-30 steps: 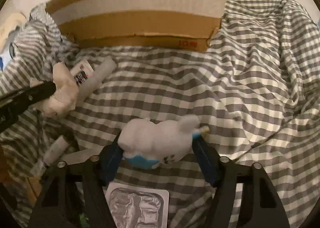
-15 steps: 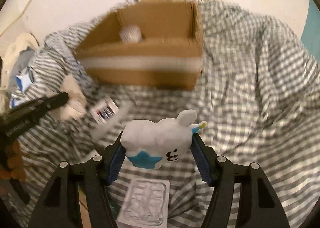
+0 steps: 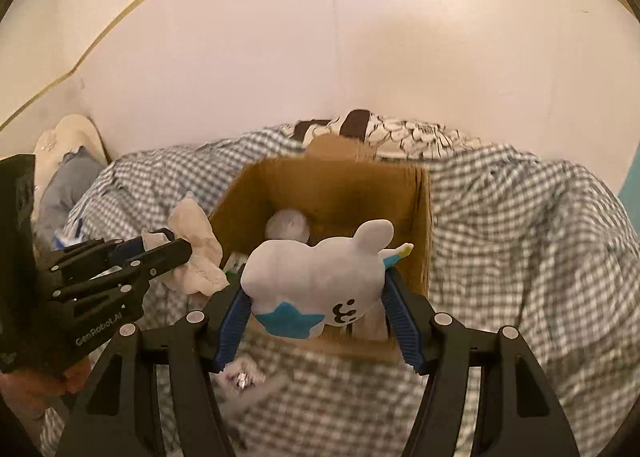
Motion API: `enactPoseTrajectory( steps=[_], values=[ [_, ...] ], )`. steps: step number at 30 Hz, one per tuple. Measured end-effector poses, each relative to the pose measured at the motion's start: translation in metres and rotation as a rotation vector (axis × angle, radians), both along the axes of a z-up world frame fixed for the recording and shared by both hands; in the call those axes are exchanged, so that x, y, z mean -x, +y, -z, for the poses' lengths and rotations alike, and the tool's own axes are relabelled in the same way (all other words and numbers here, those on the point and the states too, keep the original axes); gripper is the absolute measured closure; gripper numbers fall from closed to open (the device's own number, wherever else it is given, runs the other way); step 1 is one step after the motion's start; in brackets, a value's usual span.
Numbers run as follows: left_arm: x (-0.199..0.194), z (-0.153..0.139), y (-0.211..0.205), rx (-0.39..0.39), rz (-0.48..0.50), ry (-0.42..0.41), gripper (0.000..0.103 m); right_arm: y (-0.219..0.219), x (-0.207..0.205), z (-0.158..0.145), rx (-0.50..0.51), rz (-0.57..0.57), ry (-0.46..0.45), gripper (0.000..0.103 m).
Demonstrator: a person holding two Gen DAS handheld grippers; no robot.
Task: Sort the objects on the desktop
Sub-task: 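Drop the lace cloth and plush toy into the cardboard box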
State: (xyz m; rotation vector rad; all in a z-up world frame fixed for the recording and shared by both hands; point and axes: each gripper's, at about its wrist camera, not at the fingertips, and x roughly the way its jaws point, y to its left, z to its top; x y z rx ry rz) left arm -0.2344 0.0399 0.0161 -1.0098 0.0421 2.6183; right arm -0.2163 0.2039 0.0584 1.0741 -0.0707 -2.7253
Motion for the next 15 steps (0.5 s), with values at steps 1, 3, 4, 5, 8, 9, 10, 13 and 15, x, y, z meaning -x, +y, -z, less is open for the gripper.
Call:
enactPoseTrajectory(
  steps=[1, 3, 4, 5, 8, 9, 10, 13, 15],
  values=[
    [0.011, 0.003, 0.002, 0.003, -0.002, -0.001, 0.080, 0.000, 0.012, 0.002, -0.003, 0.001, -0.007, 0.040],
    [0.031, 0.015, 0.008, 0.014, -0.003, -0.010, 0.080, 0.001, 0.038, 0.011, -0.001, 0.008, -0.025, 0.040],
    [0.041, 0.021, 0.009, 0.016, -0.004, -0.020, 0.080, 0.003, 0.049, 0.015, 0.007, 0.013, -0.035, 0.040],
    [0.052, 0.029, 0.010, 0.020, -0.005, -0.032, 0.080, 0.004, 0.059, 0.019, 0.019, 0.017, -0.048, 0.040],
    [0.070, 0.050, 0.017, 0.013, 0.004, -0.066, 0.079, 0.009, 0.085, 0.033, 0.048, 0.027, -0.079, 0.040],
    [0.074, 0.055, 0.019, 0.014, 0.011, -0.069, 0.075, 0.009, 0.090, 0.037, 0.050, 0.028, -0.084, 0.040],
    [0.076, 0.059, 0.023, 0.025, 0.013, -0.065, 0.056, 0.011, 0.094, 0.039, 0.055, 0.025, -0.089, 0.038],
    [0.069, 0.063, 0.027, 0.095, -0.048, -0.022, 0.007, 0.014, 0.093, 0.036, 0.084, 0.024, -0.072, 0.025],
    [0.059, 0.063, 0.025, 0.090, -0.036, -0.004, 0.007, 0.016, 0.083, 0.029, 0.085, 0.025, -0.058, 0.024]
  ],
)
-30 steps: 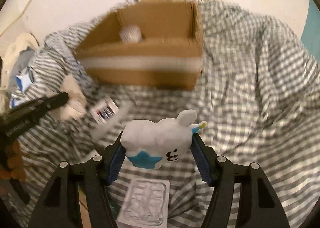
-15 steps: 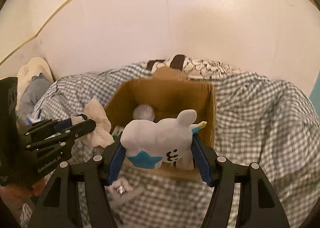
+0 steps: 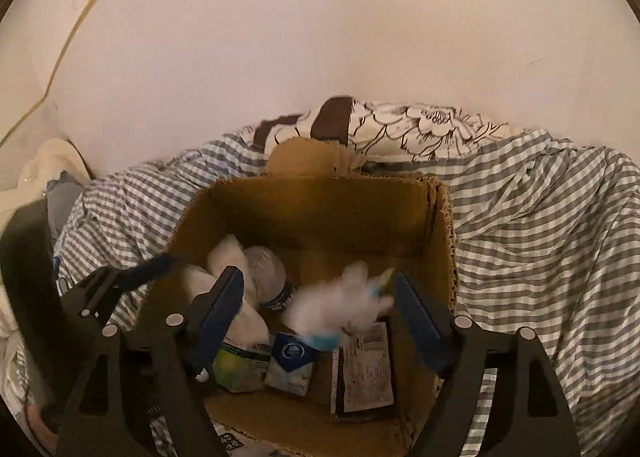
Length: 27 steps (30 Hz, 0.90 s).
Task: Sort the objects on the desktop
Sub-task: 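Drop the lace cloth and plush toy into the cardboard box, then grasp the white cylinder with the left tool while the right tool grasps the foil blister pack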
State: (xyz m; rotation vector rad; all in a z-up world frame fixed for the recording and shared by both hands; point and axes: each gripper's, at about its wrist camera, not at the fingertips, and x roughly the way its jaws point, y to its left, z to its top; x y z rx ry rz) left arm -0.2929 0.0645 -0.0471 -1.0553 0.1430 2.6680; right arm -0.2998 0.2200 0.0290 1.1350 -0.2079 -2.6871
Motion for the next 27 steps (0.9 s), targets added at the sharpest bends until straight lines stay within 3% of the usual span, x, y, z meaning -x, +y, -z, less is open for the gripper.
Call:
enactPoseTrajectory(
  steps=[7, 12, 15, 20, 23, 27],
  values=[
    [-0.059, -0.011, -0.034, -0.013, -0.024, -0.039, 0.005, 0.012, -0.068, -0.021, -0.043, -0.006, -0.013, 0.024],
    [-0.116, -0.005, -0.067, -0.032, -0.080, -0.081, 0.005, 0.017, -0.137, -0.011, -0.103, -0.004, -0.070, 0.024],
    [-0.144, 0.014, -0.079, -0.070, -0.109, -0.140, 0.005, 0.011, -0.172, 0.013, -0.146, -0.004, -0.134, 0.023],
    [-0.188, 0.059, -0.086, -0.110, -0.138, -0.245, 0.005, -0.008, -0.217, 0.069, -0.132, -0.044, -0.281, 0.023],
    [-0.208, 0.086, -0.085, -0.109, -0.134, -0.314, 0.005, -0.025, -0.240, 0.111, -0.165, -0.075, -0.387, 0.023],
    [-0.213, 0.107, -0.078, -0.069, -0.127, -0.350, 0.005, -0.035, -0.248, 0.141, -0.183, -0.071, -0.468, 0.023]
  ],
)
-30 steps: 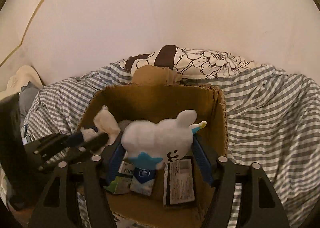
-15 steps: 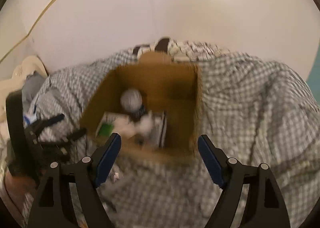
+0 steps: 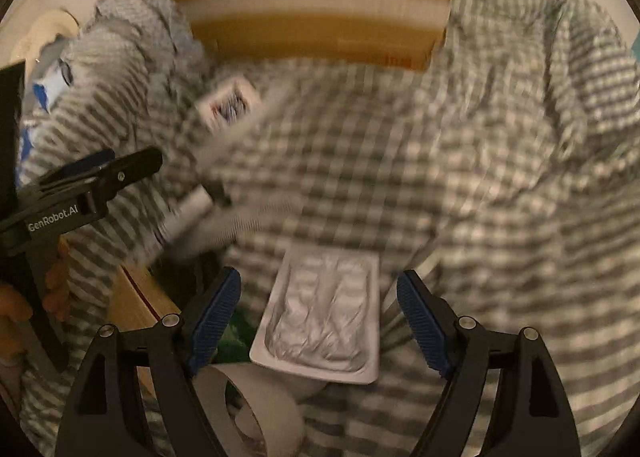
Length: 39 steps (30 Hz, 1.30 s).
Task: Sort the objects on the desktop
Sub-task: 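Grasp the white cylinder with the left tool while the right tool grasps the foil blister pack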
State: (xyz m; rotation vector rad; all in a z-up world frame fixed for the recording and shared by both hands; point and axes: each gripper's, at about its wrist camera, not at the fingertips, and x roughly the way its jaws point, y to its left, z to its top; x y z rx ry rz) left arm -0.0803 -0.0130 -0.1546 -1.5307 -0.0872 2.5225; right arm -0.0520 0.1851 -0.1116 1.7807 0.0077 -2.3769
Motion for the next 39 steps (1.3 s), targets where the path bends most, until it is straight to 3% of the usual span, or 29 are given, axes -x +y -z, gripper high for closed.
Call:
enactPoseTrajectory(
  steps=[6, 10, 13, 23, 29, 32, 33, 35, 39],
  values=[
    [-0.003, 0.003, 0.008, -0.005, 0.028, 0.020, 0.005, -0.001, 0.002, 0.022, -0.042, 0.009, -0.041, 0.022],
    [0.003, 0.012, 0.010, 0.007, 0.034, 0.001, 0.005, 0.005, 0.007, 0.030, -0.019, 0.030, -0.062, 0.022],
    [0.006, 0.016, 0.010, 0.008, 0.029, -0.011, 0.005, 0.009, 0.007, 0.036, -0.003, 0.040, -0.071, 0.033],
    [0.032, 0.014, 0.015, 0.025, 0.016, 0.039, 0.005, 0.030, 0.008, -0.004, 0.065, 0.074, 0.074, 0.033],
    [0.039, 0.029, 0.031, 0.032, 0.074, 0.027, 0.013, 0.041, 0.021, -0.002, 0.102, 0.099, 0.068, 0.033],
    [0.044, 0.042, 0.040, 0.055, 0.105, -0.004, 0.030, 0.040, 0.025, 0.005, 0.113, 0.102, 0.050, 0.033],
    [0.047, 0.045, 0.042, 0.053, 0.116, -0.015, 0.041, 0.041, 0.026, 0.007, 0.114, 0.098, 0.046, 0.033],
    [0.051, 0.050, 0.046, 0.067, 0.134, -0.032, 0.044, 0.042, 0.028, 0.010, 0.122, 0.097, 0.042, 0.033],
    [0.059, 0.059, 0.047, 0.113, 0.154, -0.072, 0.070, 0.047, 0.028, 0.011, 0.136, 0.103, 0.037, 0.033]
  ],
)
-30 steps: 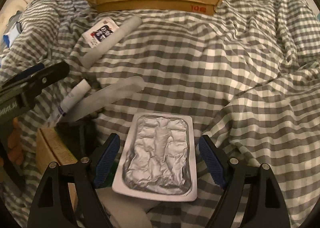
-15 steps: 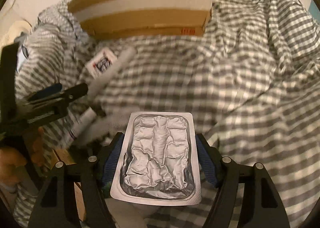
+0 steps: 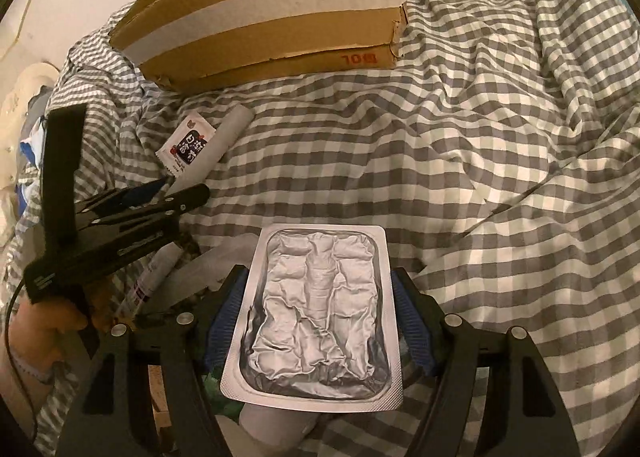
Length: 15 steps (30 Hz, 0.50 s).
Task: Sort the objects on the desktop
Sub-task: 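Grasp the white cylinder with the left tool while the right tool grasps the foil blister pack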
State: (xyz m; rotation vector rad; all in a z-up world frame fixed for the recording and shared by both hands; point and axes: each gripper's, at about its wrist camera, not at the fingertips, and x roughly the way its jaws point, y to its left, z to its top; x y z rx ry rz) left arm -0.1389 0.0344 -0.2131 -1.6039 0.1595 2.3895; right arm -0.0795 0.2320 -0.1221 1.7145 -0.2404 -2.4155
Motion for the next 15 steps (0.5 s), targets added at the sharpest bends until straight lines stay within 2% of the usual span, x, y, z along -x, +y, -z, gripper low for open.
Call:
enactPoseTrajectory(
  steps=[1, 4, 8, 9, 11, 12, 15],
  values=[
    [-0.001, -0.003, -0.002, -0.004, 0.007, 0.004, 0.075, 0.001, 0.000, 0.000, 0.003, 0.001, -0.001, 0.033],
    [-0.006, -0.013, -0.008, -0.019, 0.016, 0.009, 0.080, 0.001, -0.002, -0.003, -0.001, -0.001, 0.003, 0.033],
    [-0.018, -0.039, -0.021, -0.055, 0.008, 0.046, 0.082, 0.000, -0.007, -0.017, -0.019, -0.003, 0.031, 0.033],
    [-0.020, -0.046, -0.024, -0.058, 0.001, 0.057, 0.088, 0.001, -0.007, -0.020, -0.022, -0.002, 0.040, 0.033],
    [-0.024, -0.060, -0.033, -0.062, -0.007, 0.075, 0.093, 0.001, -0.011, -0.030, -0.030, -0.001, 0.059, 0.033],
    [-0.026, -0.066, -0.037, -0.080, -0.008, 0.076, 0.103, 0.001, -0.012, -0.033, -0.032, -0.002, 0.066, 0.033],
    [-0.033, -0.079, -0.046, -0.109, -0.003, 0.088, 0.103, -0.002, -0.017, -0.045, -0.036, -0.004, 0.093, 0.033]
  ],
)
